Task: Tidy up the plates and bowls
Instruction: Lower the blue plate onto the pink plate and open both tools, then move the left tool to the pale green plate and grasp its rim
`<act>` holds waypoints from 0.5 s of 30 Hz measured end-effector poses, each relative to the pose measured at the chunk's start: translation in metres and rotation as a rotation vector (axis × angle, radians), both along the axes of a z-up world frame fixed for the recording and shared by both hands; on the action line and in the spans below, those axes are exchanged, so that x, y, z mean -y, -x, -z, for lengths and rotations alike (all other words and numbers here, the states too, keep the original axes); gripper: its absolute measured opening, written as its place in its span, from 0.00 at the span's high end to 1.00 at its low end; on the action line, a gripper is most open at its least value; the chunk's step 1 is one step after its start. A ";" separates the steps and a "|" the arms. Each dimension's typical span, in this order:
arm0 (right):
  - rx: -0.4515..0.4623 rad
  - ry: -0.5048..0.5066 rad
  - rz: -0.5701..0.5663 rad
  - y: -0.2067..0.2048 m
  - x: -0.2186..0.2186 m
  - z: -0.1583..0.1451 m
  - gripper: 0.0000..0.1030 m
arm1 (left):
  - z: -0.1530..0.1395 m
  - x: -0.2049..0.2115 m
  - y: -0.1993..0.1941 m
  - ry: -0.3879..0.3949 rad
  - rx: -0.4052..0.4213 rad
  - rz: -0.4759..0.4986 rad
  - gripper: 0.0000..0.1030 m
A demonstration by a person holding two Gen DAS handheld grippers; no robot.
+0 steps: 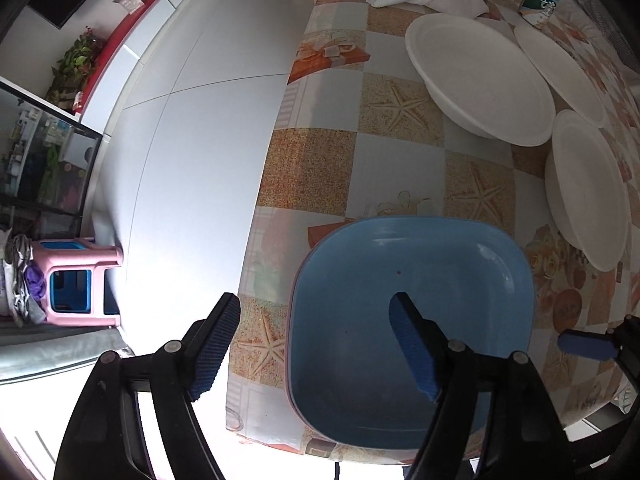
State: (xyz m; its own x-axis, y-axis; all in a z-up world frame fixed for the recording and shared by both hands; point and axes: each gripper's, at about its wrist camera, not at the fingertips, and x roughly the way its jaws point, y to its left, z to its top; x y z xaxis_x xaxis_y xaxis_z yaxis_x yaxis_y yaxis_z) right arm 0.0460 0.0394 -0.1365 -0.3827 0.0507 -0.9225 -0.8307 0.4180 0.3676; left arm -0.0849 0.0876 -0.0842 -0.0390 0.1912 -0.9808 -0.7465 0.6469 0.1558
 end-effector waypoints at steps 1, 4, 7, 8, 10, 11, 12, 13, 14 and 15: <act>0.005 0.002 -0.005 -0.004 0.004 -0.002 0.17 | -0.003 0.003 0.000 -0.001 -0.005 0.004 0.22; 0.014 0.016 0.000 -0.014 0.018 -0.003 0.17 | -0.011 0.016 -0.005 0.001 -0.007 0.017 0.22; 0.027 0.029 0.012 -0.022 0.033 -0.004 0.17 | -0.013 0.034 -0.014 0.019 0.005 0.057 0.21; 0.028 0.034 0.019 -0.026 0.039 -0.005 0.17 | -0.015 0.042 -0.018 0.025 0.008 0.075 0.21; 0.029 0.046 0.043 -0.036 0.048 -0.006 0.17 | -0.019 0.057 -0.028 0.035 0.014 0.111 0.21; 0.030 0.052 0.060 -0.043 0.054 -0.006 0.17 | -0.020 0.065 -0.034 0.043 0.019 0.129 0.21; 0.030 0.056 0.075 -0.049 0.059 -0.007 0.17 | -0.021 0.072 -0.039 0.053 0.023 0.143 0.21; 0.032 0.059 0.096 -0.056 0.064 -0.009 0.17 | -0.023 0.078 -0.044 0.051 0.018 0.148 0.21; 0.035 0.061 0.118 -0.063 0.069 -0.011 0.17 | -0.024 0.083 -0.048 0.055 0.019 0.150 0.21; 0.043 0.066 0.134 -0.070 0.074 -0.013 0.17 | -0.025 0.087 -0.053 0.069 0.023 0.156 0.21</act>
State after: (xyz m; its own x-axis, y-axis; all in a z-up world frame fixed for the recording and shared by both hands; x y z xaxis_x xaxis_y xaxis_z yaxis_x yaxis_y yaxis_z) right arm 0.1159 -0.0342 -0.1235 -0.3369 0.0375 -0.9408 -0.7804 0.5479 0.3013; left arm -0.0317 0.0002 -0.0596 0.0086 0.1251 -0.9921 -0.6392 0.7637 0.0907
